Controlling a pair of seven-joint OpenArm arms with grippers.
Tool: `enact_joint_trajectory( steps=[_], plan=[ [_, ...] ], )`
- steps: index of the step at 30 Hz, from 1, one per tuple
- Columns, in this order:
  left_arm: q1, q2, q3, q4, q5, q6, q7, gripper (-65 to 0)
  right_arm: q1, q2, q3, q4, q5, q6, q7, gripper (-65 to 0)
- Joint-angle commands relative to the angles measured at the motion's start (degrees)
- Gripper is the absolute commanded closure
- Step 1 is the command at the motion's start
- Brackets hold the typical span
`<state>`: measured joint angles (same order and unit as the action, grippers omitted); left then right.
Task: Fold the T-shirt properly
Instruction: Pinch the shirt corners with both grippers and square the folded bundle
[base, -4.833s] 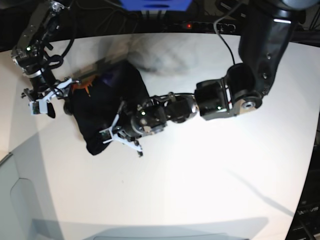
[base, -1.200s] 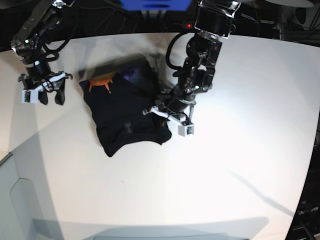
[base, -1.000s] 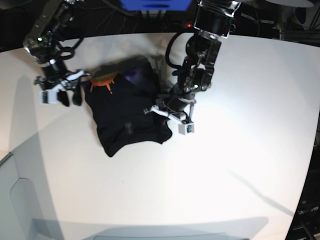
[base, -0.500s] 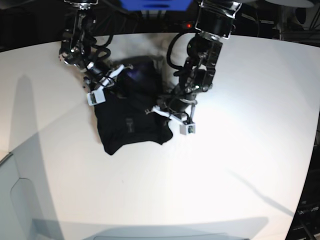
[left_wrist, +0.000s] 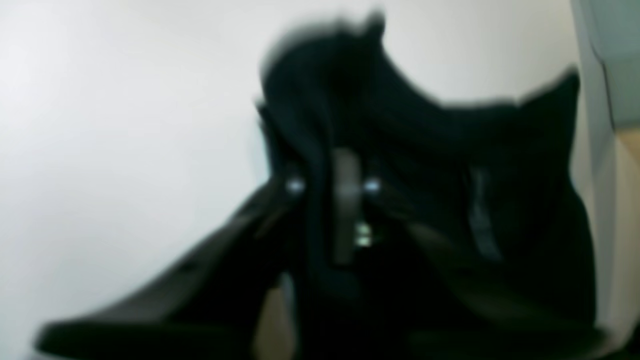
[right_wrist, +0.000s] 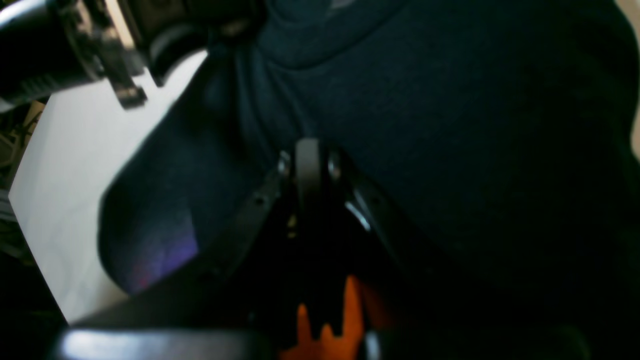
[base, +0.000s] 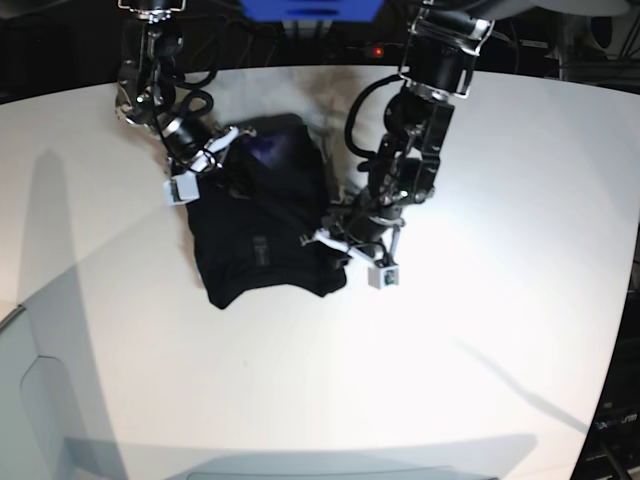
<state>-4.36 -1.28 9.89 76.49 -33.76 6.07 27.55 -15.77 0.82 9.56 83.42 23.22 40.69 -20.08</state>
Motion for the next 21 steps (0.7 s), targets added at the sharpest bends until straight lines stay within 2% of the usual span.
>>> enact_joint_trajectory(
  steps=[1,4,6,11,13,17,21],
  plan=[
    [-1.0,0.0,0.1,1.0,-0.4,-0.1,-1.1,-19.1,-0.6,0.6,0.3,0.0,-2.9,-0.7,-3.2,0.0],
    [-1.0,-0.4,0.3,1.3,-2.7,-0.1,-1.1,-36.8,-0.5,0.6,0.3,0.1,-2.8,-0.7,-3.2,0.0],
    [-0.6,-0.6,0.0,3.3,-4.5,0.0,-1.1,-42.6,-0.5,0.6,0.3,1.6,-2.8,-0.7,-3.2,0.0],
    [1.9,-4.4,-0.5,11.4,-7.5,0.3,-1.7,-43.7,-0.6,0.4,0.3,9.3,-2.5,-0.7,-3.6,0.0],
    [3.9,-6.6,-2.8,14.8,-9.5,0.3,-1.5,-43.7,-0.6,-0.3,0.3,12.3,-2.5,-0.7,-3.7,0.0],
    [9.9,-10.1,-11.6,21.8,-13.8,0.3,-1.1,-43.7,-1.3,-2.1,-0.3,18.2,-2.6,-0.7,-3.8,0.0],
    [17.2,-14.2,-21.7,25.2,-17.3,0.3,-1.1,-43.7,-2.6,-3.1,-4.4,20.2,-2.9,-0.7,-3.8,0.0]
  ],
)
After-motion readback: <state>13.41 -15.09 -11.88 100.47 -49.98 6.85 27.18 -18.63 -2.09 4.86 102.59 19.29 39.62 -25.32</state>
